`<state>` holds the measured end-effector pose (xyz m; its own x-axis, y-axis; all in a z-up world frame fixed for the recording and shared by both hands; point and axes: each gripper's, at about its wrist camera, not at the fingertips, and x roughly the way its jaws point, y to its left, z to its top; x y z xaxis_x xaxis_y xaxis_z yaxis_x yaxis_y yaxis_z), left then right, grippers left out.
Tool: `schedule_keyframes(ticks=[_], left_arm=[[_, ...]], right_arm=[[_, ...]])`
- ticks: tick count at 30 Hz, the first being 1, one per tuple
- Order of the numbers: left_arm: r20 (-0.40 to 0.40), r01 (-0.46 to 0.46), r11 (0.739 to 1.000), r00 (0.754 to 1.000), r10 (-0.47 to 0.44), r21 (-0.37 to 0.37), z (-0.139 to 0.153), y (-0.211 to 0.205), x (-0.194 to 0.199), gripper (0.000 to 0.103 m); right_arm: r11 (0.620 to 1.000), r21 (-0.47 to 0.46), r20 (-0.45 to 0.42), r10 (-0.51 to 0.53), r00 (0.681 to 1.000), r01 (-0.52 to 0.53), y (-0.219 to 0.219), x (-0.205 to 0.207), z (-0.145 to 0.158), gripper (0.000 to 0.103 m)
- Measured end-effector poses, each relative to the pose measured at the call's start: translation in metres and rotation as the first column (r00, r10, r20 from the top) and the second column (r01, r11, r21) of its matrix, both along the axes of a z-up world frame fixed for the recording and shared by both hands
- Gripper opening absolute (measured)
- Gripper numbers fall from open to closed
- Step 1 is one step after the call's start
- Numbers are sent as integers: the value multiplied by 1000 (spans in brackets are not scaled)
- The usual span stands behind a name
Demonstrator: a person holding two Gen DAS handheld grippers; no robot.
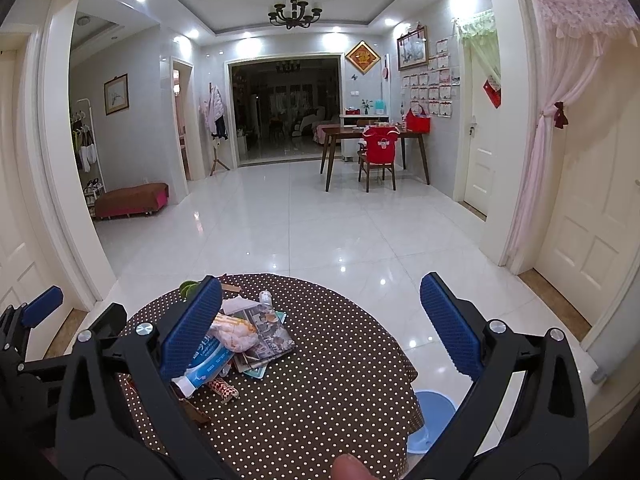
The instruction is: Collect trash
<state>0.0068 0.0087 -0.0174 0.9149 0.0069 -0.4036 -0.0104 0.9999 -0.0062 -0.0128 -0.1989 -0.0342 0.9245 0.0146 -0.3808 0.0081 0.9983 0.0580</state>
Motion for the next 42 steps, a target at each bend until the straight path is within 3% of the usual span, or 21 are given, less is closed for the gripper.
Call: schedule_keyframes(ticks=[17, 23, 31, 40, 42], left_arm=[[-35, -27, 1000, 999, 26, -5, -12, 10, 2, 99], [-126, -96, 995, 987, 96, 1, -45, 36, -2, 99], [-336, -198, 980, 923, 185, -5, -111, 74, 5, 99], [-369, -147, 989, 918, 144, 20, -134, 67, 31, 99], [-374, -144, 990, 918, 129, -10, -134, 76, 35, 99]], right_arm=[[1000, -8, -44, 15, 999, -15, 0, 12, -8, 97], [999, -11, -134, 33, 990, -34, 1, 21, -45, 97], [996, -10, -298, 84, 951, -91, 12, 40, -107, 97], [995, -1, -406, 93, 909, -102, 8, 50, -149, 97], [995, 0, -416, 92, 905, -101, 7, 50, -152, 97]])
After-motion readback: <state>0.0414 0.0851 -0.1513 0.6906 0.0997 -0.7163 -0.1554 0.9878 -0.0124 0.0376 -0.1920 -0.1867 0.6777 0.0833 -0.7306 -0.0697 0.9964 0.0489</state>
